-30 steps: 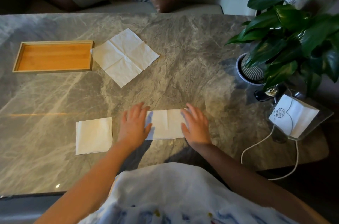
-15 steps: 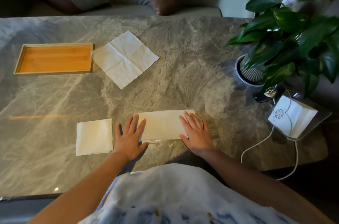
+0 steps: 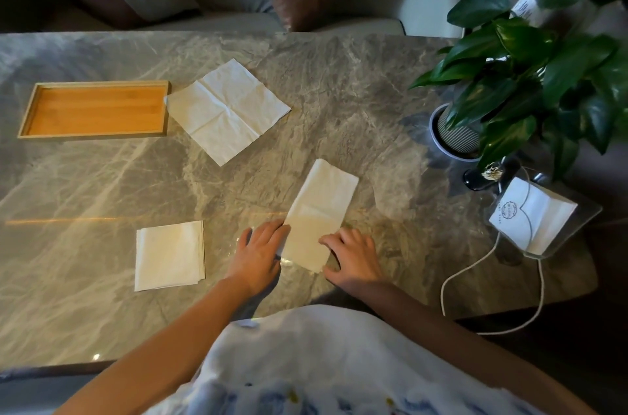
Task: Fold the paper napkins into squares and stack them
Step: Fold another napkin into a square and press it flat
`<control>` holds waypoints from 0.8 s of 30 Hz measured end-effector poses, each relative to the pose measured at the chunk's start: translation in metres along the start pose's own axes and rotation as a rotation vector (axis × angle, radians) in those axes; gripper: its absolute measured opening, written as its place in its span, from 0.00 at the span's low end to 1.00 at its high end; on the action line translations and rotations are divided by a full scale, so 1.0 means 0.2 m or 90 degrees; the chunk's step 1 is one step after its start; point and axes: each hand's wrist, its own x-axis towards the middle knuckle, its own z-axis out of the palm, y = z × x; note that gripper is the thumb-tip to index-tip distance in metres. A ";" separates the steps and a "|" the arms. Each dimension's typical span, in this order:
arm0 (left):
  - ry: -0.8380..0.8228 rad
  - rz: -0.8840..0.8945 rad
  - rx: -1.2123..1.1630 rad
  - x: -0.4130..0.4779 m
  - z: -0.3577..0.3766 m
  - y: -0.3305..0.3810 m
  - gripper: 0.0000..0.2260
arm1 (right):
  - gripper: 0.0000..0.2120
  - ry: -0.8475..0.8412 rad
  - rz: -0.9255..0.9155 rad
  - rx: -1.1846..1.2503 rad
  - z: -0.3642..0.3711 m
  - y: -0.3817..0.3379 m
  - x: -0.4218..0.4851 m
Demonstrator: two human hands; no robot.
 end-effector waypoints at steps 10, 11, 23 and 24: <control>0.045 0.102 -0.106 -0.02 0.00 -0.04 0.19 | 0.01 0.093 -0.052 0.235 -0.01 0.00 -0.03; 0.068 0.090 -0.131 -0.02 -0.01 -0.05 0.19 | 0.01 0.103 -0.044 0.261 -0.02 -0.01 -0.03; 0.125 -0.015 -0.170 0.06 -0.09 0.01 0.04 | 0.10 0.062 0.060 0.455 -0.06 -0.11 -0.03; 0.116 -0.025 -0.167 0.06 -0.09 0.01 0.04 | 0.14 0.045 0.073 0.475 -0.06 -0.11 -0.03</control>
